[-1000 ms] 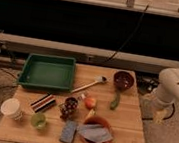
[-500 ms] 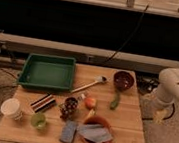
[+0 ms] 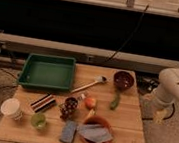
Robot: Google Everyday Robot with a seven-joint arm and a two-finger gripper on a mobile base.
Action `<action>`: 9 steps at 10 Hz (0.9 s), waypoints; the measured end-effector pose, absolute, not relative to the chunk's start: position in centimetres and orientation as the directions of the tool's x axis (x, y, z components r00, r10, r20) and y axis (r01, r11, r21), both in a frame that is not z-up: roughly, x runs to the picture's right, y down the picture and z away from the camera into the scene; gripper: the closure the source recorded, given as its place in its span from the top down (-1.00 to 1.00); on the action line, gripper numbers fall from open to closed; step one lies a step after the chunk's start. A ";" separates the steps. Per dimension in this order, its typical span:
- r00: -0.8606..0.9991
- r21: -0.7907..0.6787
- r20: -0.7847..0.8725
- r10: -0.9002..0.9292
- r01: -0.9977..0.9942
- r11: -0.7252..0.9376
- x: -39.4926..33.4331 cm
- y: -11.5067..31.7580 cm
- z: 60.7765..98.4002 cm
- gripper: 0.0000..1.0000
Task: Place pepper in purple bowl
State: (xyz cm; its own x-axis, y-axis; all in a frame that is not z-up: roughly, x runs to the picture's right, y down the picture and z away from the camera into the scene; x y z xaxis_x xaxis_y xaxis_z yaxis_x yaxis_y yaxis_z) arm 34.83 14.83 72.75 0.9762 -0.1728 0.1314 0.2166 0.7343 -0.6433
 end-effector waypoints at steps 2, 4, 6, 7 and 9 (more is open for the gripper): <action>0.981 -0.609 0.128 -0.148 0.196 0.768 33.7 14.4 73.0 0.60; 0.988 -0.542 0.120 -0.099 0.148 0.827 32.0 13.6 73.4 0.60; 0.993 -0.439 0.109 -0.052 0.095 0.893 31.0 12.2 74.0 0.60; 0.993 -0.413 0.106 -0.049 0.088 0.907 30.6 11.7 74.2 0.60; 0.993 -0.366 0.112 -0.039 0.077 0.928 29.1 10.3 75.2 0.60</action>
